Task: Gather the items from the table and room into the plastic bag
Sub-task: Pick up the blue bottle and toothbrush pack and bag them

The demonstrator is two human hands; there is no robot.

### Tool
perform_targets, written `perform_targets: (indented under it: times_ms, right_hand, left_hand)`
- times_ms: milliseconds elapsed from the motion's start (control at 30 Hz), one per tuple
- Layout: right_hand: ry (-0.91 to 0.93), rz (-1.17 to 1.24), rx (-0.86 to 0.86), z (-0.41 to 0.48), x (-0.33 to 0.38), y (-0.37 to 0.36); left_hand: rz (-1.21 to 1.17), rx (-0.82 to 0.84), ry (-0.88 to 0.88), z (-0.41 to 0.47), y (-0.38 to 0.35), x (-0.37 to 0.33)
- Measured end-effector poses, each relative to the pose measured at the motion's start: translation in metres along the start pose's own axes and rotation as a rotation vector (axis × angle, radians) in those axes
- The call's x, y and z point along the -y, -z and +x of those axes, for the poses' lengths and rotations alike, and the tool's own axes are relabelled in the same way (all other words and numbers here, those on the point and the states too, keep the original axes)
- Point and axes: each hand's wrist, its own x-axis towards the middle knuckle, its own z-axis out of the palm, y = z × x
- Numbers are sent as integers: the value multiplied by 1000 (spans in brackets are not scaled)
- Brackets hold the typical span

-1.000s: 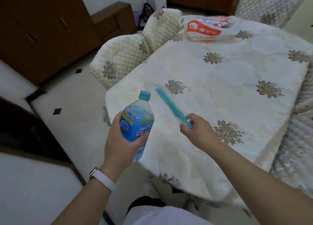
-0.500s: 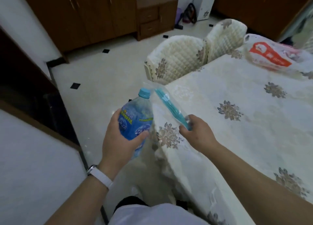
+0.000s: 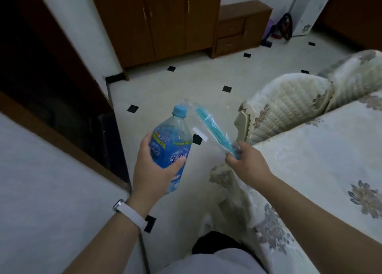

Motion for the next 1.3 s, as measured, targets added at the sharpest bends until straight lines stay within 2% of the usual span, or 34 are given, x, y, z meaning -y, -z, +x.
perform_targets:
  times_ms: [267, 433, 700, 967, 1300]
  right_hand:
    - [41, 90, 114, 146, 41, -33]
    - [47, 149, 90, 232, 74, -20]
    - [35, 159, 19, 324, 106, 4]
    - [-105, 110, -60, 416, 114, 1]
    - [-190, 30, -271, 554, 183, 33]
  left_hand:
    - [35, -74, 67, 133, -1, 2]
    - [81, -77, 12, 223, -6, -21]
    - [21, -47, -29, 325, -25, -27]
    - [-28, 69, -18, 459, -57, 2]
    - [-92, 277, -83, 661, -87, -6]
